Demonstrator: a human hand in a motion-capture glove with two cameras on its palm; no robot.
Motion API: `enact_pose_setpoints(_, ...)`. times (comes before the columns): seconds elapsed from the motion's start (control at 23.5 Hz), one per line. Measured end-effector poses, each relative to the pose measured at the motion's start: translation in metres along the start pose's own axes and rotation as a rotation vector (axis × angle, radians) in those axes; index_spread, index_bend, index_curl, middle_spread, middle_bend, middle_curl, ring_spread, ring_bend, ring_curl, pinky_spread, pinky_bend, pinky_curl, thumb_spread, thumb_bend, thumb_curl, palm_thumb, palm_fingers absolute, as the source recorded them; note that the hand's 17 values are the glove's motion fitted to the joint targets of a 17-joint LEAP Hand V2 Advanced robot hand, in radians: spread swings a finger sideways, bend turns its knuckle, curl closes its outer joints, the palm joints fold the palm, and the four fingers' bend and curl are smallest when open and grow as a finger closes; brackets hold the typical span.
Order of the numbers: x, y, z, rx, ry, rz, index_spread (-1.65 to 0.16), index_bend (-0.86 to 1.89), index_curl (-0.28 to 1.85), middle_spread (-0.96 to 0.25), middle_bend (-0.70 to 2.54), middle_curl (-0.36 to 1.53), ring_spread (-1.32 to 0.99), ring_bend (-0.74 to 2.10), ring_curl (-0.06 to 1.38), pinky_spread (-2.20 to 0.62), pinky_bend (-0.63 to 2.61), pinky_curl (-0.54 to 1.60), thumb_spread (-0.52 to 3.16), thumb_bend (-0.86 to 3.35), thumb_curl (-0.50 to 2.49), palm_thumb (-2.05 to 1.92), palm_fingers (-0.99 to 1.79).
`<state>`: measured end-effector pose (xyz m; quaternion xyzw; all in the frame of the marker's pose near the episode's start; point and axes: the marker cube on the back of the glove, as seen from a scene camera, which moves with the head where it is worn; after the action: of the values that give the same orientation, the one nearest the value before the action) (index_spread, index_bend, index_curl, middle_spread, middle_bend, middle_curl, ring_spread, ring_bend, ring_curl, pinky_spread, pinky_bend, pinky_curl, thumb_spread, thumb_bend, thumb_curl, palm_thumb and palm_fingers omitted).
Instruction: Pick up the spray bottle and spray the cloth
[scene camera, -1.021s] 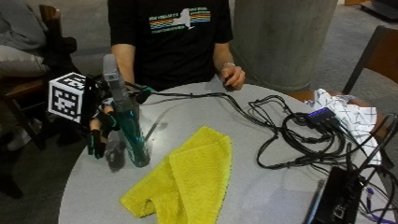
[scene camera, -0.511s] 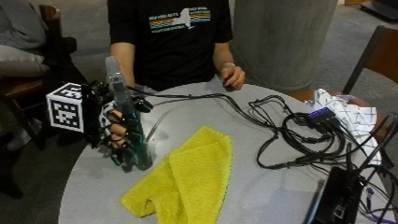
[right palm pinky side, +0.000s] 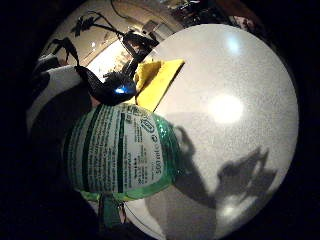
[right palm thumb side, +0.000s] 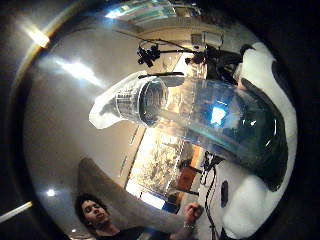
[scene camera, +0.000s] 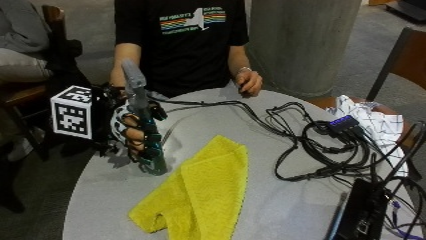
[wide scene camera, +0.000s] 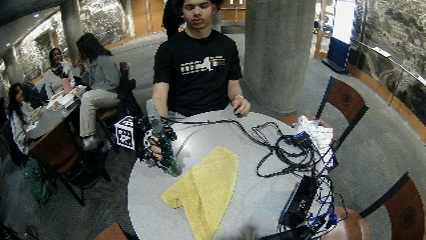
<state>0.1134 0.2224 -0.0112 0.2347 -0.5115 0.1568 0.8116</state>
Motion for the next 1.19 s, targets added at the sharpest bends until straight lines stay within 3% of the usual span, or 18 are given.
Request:
enact_pose_setpoints(0.47, -0.029, -0.014, -0.01, -0.303, 0.295, 0.244, -0.18, 0.24, 0.45, -0.04, 0.35, 0.42, 0.01, 0.38, 0.35, 0.24, 0.26, 0.33, 0.56, -0.02, 0.56, 1.06, 1.12)
enact_pose_setpoints(1.19, -0.036, -0.005, -0.018, -0.438, 0.549, 0.481, -0.18, 0.18, 0.48, -0.03, 0.33, 0.45, 0.0, 0.35, 0.36, 0.19, 0.26, 0.35, 0.61, -0.04, 0.59, 0.98, 1.17)
